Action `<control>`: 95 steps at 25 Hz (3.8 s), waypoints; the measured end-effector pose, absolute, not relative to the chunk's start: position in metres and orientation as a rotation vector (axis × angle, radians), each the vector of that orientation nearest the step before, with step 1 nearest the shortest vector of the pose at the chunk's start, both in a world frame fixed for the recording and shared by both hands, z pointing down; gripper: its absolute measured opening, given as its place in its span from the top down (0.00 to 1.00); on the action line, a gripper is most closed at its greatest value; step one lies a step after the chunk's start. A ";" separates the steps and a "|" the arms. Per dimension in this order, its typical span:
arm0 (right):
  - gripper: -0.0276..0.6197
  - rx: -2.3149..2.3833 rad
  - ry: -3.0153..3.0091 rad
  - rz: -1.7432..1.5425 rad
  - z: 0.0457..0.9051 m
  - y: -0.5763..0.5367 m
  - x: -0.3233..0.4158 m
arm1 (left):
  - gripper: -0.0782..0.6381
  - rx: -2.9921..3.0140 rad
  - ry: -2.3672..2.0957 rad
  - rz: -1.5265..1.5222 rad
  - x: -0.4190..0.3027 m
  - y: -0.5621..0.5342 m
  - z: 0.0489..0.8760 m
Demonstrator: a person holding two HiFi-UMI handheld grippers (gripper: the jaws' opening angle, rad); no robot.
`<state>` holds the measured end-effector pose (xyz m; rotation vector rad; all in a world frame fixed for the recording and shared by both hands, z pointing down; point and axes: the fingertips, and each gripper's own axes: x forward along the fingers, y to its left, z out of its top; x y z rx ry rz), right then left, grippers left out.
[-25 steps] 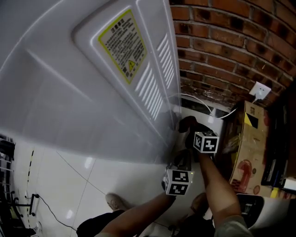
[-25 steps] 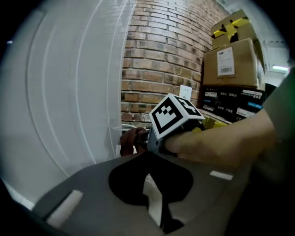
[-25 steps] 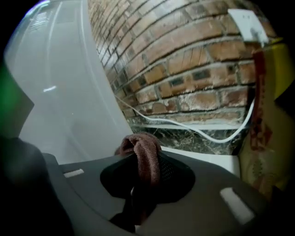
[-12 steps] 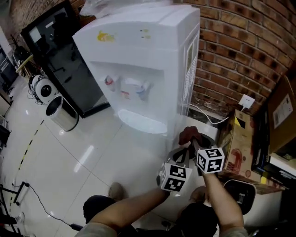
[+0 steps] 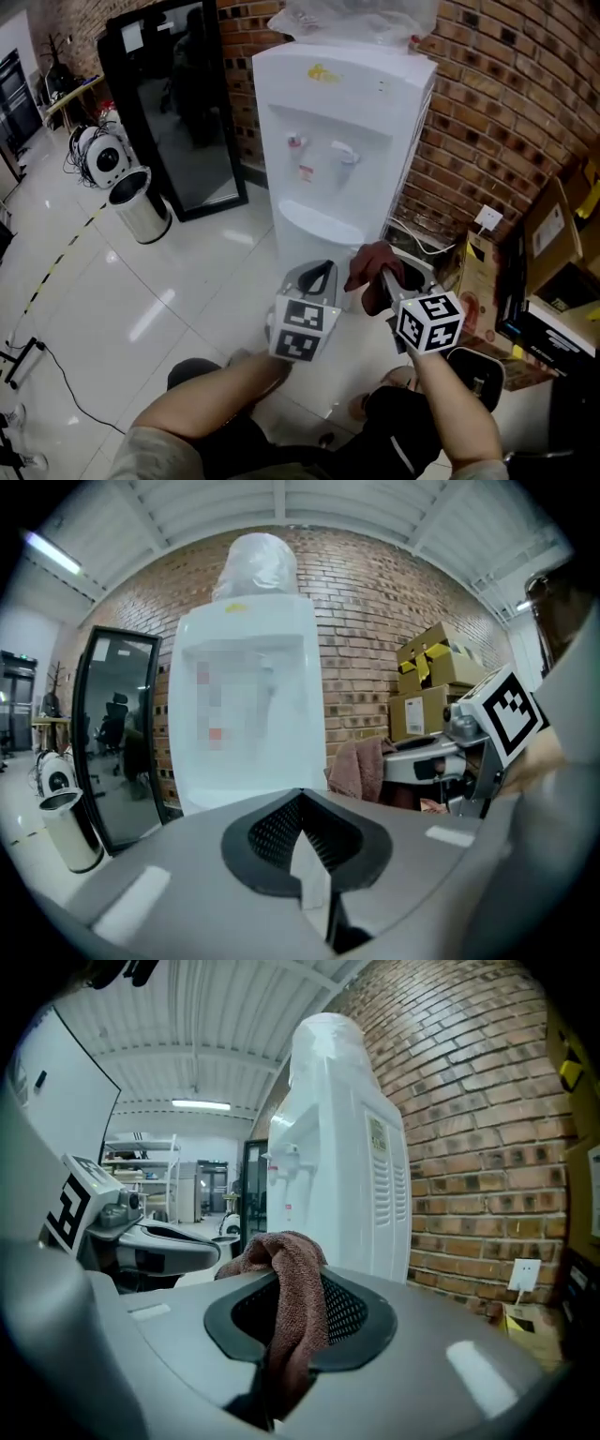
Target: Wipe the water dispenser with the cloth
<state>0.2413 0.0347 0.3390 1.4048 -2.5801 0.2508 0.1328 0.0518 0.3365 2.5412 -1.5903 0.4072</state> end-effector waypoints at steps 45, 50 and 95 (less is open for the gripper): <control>0.68 1.755 -2.100 0.808 0.591 0.076 0.371 | 0.89 2.651 -1.086 0.629 0.246 0.061 0.501; 0.94 1.824 -2.248 0.324 0.397 0.089 0.351 | 0.89 2.764 -1.119 0.457 0.225 0.079 0.372; 0.94 2.104 -2.254 0.114 0.258 0.203 0.307 | 0.89 2.803 -1.184 0.062 0.155 0.127 0.261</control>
